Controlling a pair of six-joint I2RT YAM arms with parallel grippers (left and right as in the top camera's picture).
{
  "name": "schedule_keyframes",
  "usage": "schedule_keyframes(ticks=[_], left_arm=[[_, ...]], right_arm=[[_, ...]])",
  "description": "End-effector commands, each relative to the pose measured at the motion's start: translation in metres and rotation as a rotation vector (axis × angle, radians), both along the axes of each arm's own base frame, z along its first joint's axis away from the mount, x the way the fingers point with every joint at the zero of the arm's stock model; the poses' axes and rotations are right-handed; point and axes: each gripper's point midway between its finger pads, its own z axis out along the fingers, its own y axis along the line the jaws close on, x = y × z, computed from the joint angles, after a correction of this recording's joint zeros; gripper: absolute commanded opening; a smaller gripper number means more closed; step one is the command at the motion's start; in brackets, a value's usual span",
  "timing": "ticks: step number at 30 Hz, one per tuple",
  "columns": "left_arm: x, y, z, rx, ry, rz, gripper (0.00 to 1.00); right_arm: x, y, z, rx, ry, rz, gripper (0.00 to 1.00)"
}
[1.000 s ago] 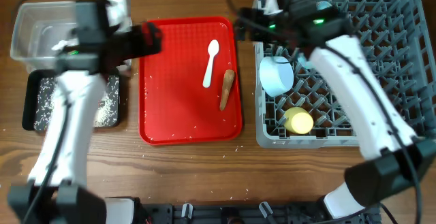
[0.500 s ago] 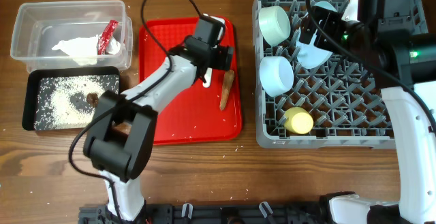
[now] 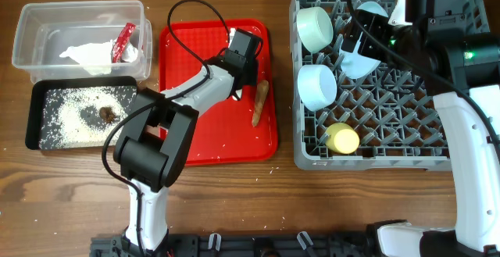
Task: Sort waste into correct bins and load items into the dishwasher rack
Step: 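Reach the left gripper to the white spoon and grasp it, then carry the white spoon right and lay it in the rack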
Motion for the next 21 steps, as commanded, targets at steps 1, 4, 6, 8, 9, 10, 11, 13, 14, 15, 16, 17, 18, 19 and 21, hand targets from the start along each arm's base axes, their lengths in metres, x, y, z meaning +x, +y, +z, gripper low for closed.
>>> schedule_keyframes(ticks=[1,4,6,8,9,10,11,13,14,15,16,17,18,19,21], left_arm=[[-0.007,0.006,-0.031,0.036,0.058,0.012,0.25],[-0.007,0.006,-0.031,0.036,0.058,0.012,0.08],[-0.007,0.007,-0.031,0.037,0.059,0.012,0.04],[-0.006,0.007,-0.030,0.039,0.056,0.013,0.04],[-0.006,0.007,-0.028,0.038,0.055,0.014,0.04],[-0.007,0.007,-0.026,0.039,0.057,0.014,0.04],[-0.007,0.008,-0.022,0.039,0.057,0.014,0.04],[-0.008,0.009,-0.012,0.035,0.050,0.017,0.04],[-0.007,0.010,-0.005,0.032,0.043,0.018,0.04],[-0.007,0.010,0.001,0.028,0.036,0.018,0.04],[-0.007,0.010,0.004,0.027,0.034,0.018,0.04],[-0.008,0.010,0.007,0.026,0.034,0.018,0.04],[-0.010,0.011,0.007,0.029,0.040,0.018,0.04],[-0.013,0.011,0.006,0.027,0.055,0.016,0.04],[-0.020,0.009,0.003,0.017,0.087,0.014,0.04]], right_arm=[[0.003,0.000,-0.004,-0.018,0.009,0.014,1.00],[0.003,0.000,-0.004,-0.017,0.009,0.014,1.00],[0.003,0.000,-0.004,-0.017,0.009,0.014,1.00],[0.003,0.000,-0.004,-0.017,0.009,0.014,1.00],[0.003,0.001,-0.004,-0.017,0.009,0.014,1.00],[0.003,0.001,-0.005,-0.018,0.011,0.015,1.00],[0.003,0.001,-0.005,-0.017,0.012,0.015,1.00],[0.005,0.001,-0.009,-0.019,0.021,0.016,1.00],[0.005,0.002,-0.010,-0.020,0.026,0.017,1.00],[0.007,0.002,-0.013,-0.020,0.035,0.018,1.00],[0.008,0.003,-0.016,-0.017,0.043,0.023,1.00],[0.009,0.005,-0.019,-0.013,0.052,0.027,1.00],[0.010,0.006,-0.021,-0.008,0.057,0.032,1.00],[0.011,0.007,-0.023,-0.007,0.063,0.033,1.00],[0.011,0.007,-0.023,-0.007,0.064,0.035,1.00]])
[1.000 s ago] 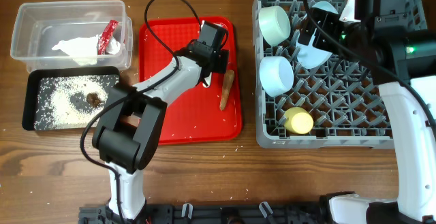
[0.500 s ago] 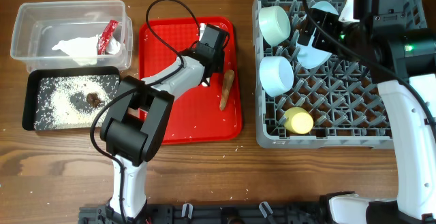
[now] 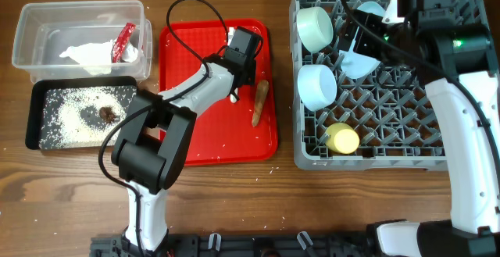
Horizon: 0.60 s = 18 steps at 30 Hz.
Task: Sort waste into correct bins and load items into the dishwasher rack
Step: 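Carry the white spoon right and lay it in the rack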
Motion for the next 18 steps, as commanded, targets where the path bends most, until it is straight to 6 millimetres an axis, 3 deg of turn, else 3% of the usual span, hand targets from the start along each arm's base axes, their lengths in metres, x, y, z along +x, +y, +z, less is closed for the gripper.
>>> schedule_keyframes(ticks=[1,3,8,14,18], left_arm=[[-0.016,0.002,-0.002,-0.025,0.067,0.013,0.04],[-0.019,-0.003,0.011,-0.061,0.075,-0.003,0.04],[-0.034,-0.027,0.067,-0.224,0.069,-0.088,0.04],[-0.085,-0.065,0.110,-0.455,0.199,-0.311,0.04],[-0.119,-0.093,0.118,-0.497,0.231,-0.579,0.04]], right_arm=[[0.002,0.005,-0.003,0.000,0.006,0.032,1.00],[0.003,0.005,-0.003,-0.007,0.001,0.043,1.00],[0.002,0.005,-0.003,-0.013,0.001,0.048,1.00],[0.005,-0.009,-0.002,-0.076,-0.009,0.003,1.00],[0.008,-0.019,-0.001,-0.101,-0.019,-0.029,1.00]])
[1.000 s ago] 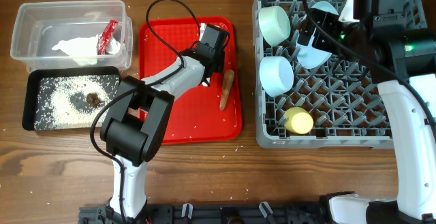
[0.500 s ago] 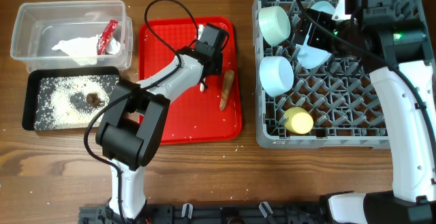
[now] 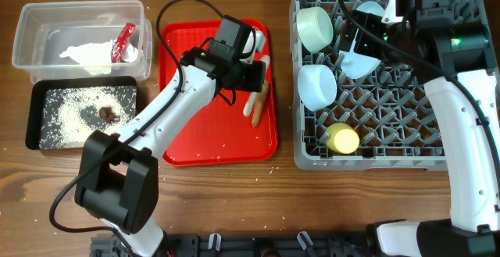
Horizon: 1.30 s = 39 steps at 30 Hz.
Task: Sort waste into correct bins and load items into the dishwasher rack
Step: 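Carry the white spoon right and lay it in the rack, then grasp the brown food scrap with the left gripper and move it left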
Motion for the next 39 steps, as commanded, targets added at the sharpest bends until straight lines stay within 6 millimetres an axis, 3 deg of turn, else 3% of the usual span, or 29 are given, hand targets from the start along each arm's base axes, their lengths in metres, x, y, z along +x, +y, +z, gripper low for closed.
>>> schedule_keyframes(ticks=[1,6,10,17,19,20,21,24,25,29,31,33,35,37,39], left_arm=[[-0.043,-0.039,0.014,-0.105,-0.023,-0.336,0.04],[-0.077,-0.074,0.007,-0.039,-0.142,-0.593,0.04],[-0.083,-0.105,0.006,0.068,-0.293,-0.642,0.04],[-0.094,-0.148,0.021,0.017,-0.430,-0.695,0.08],[-0.095,-0.153,0.022,0.006,-0.446,-0.701,0.23],[-0.095,-0.155,0.023,0.002,-0.452,-0.702,0.43],[-0.094,-0.156,0.024,-0.002,-0.460,-0.701,0.56],[-0.091,-0.160,0.029,-0.018,-0.480,-0.689,0.82],[-0.090,-0.160,0.029,-0.020,-0.477,-0.680,0.86],[-0.063,-0.132,0.040,0.055,-0.439,-0.437,0.86],[-0.044,-0.098,0.049,0.090,-0.392,-0.261,0.84],[-0.025,-0.053,0.049,0.116,-0.289,-0.058,0.79],[-0.016,-0.016,0.037,0.151,-0.189,0.064,0.62],[-0.012,0.012,0.014,0.203,-0.104,0.134,0.33],[-0.011,0.026,-0.008,0.221,-0.033,0.177,0.22]], right_arm=[[0.006,-0.014,0.000,-0.049,-0.014,-0.035,1.00],[0.007,-0.030,0.000,-0.042,-0.011,-0.076,1.00],[0.004,-0.032,-0.002,-0.042,0.003,-0.079,1.00],[0.004,-0.032,-0.002,-0.043,0.005,-0.079,1.00],[0.004,-0.032,-0.003,-0.043,0.007,-0.079,1.00],[0.004,-0.032,-0.003,-0.043,0.007,-0.079,1.00],[0.004,-0.032,-0.003,-0.043,0.007,-0.079,1.00],[0.004,-0.032,-0.003,-0.042,0.007,-0.079,1.00],[0.003,-0.032,-0.003,-0.042,0.008,-0.079,1.00],[0.003,-0.032,-0.003,-0.042,0.008,-0.079,1.00],[0.003,-0.032,-0.003,-0.043,0.008,-0.078,1.00],[0.003,-0.032,-0.003,-0.045,0.008,-0.075,1.00],[0.003,-0.032,-0.003,-0.045,0.008,-0.076,1.00],[0.003,-0.032,-0.003,-0.043,0.008,-0.078,1.00],[0.003,-0.032,-0.003,-0.042,0.008,-0.078,1.00]])
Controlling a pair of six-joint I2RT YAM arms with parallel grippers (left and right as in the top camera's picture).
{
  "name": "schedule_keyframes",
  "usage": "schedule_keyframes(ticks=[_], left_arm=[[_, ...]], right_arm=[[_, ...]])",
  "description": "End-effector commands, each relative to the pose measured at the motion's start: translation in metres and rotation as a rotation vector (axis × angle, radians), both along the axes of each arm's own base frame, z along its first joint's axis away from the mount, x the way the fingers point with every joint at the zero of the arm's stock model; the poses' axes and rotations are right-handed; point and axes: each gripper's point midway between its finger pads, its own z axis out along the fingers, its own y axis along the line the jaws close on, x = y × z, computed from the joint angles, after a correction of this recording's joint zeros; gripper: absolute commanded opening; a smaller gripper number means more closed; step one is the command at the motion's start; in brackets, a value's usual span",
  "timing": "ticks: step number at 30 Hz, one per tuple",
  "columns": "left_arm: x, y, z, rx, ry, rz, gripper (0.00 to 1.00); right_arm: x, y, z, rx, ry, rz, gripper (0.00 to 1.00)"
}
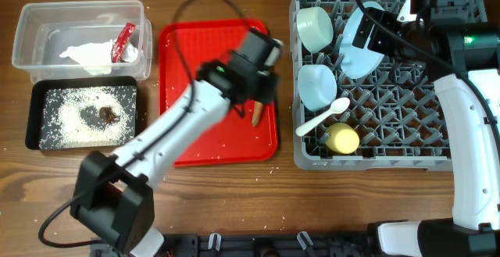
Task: Sort waste into correct bins and load items into the dishwasher rack
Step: 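Grasp the brown food scrap with the left gripper and move it left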
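Observation:
A white spoon (323, 117) lies slanted across the front left of the grey dishwasher rack (437, 162), between a pale blue bowl (316, 85) and a yellow cup (341, 139). My left gripper (264, 85), blurred, hangs over the right edge of the red tray (195, 144), apart from the spoon and with nothing in it. A brown stick of food (256, 113) shows just below it on the tray. My right gripper (393, 29) is at the rack's back, against the right edge of a leaning pale blue plate (359, 42); its fingers are hidden.
A pale green bowl (314, 27) stands in the rack's back left. At far left are a clear bin (31, 62) holding white paper and a red wrapper (123, 41), and a black tray (39, 120) of crumbs with a brown scrap.
The white spoon has left my left gripper and now lies on the rack. The left arm has swung right toward the rack. My right gripper has shifted right, uncovering more of the blue plate.
My left gripper was low over the red tray by something white, beside the brown food, for two moments. Then it stood raised with the white spoon in it. Now the spoon rests on the rack. My right arm stayed at the rack's back by the plate throughout.

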Motion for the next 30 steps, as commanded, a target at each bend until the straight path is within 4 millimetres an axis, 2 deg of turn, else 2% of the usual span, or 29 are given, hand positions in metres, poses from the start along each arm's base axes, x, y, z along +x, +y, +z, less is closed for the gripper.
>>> schedule_keyframes(ticks=[1,4,7,8,9,13,17,21,23,26,27,29,30], left_arm=[[-0.001,0.023,-0.039,0.006,0.133,0.142,0.18],[-0.011,0.009,-0.059,-0.006,0.204,0.101,0.05],[-0.012,0.005,-0.064,0.026,0.184,0.091,0.06],[-0.010,0.009,-0.065,0.044,0.173,0.102,0.14],[-0.007,0.014,-0.070,0.075,0.163,0.117,0.30],[0.007,0.017,-0.095,0.128,0.136,0.143,0.60],[0.026,0.011,-0.124,0.134,0.098,0.157,0.66],[0.030,0.008,-0.139,0.136,0.098,0.158,0.67],[0.030,0.009,-0.140,0.137,0.099,0.158,0.61],[0.036,0.007,-0.140,0.131,0.077,0.158,0.25],[0.037,0.006,-0.140,0.131,0.072,0.159,0.16],[0.037,0.007,-0.140,0.134,0.070,0.161,0.04],[0.038,0.008,-0.140,0.136,0.068,0.164,0.04]], right_arm=[[0.001,-0.003,-0.002,-0.019,0.006,-0.003,1.00],[0.001,-0.003,-0.003,-0.019,0.009,-0.002,1.00],[0.001,-0.003,-0.003,-0.019,0.010,-0.003,1.00],[0.001,-0.003,-0.003,-0.019,0.010,-0.003,1.00],[0.000,-0.002,-0.003,-0.014,0.012,0.001,1.00],[0.000,-0.002,-0.003,-0.013,0.014,0.002,1.00],[-0.001,-0.002,-0.004,-0.016,0.018,0.005,1.00],[-0.002,-0.002,-0.005,-0.020,0.024,0.008,1.00],[-0.002,-0.002,-0.005,-0.027,0.024,0.019,1.00],[-0.003,-0.002,-0.005,-0.028,0.027,0.021,1.00],[-0.003,-0.002,-0.005,-0.030,0.028,0.023,1.00],[-0.003,-0.002,-0.005,-0.030,0.028,0.023,1.00],[-0.003,-0.002,-0.005,-0.030,0.029,0.023,1.00]])
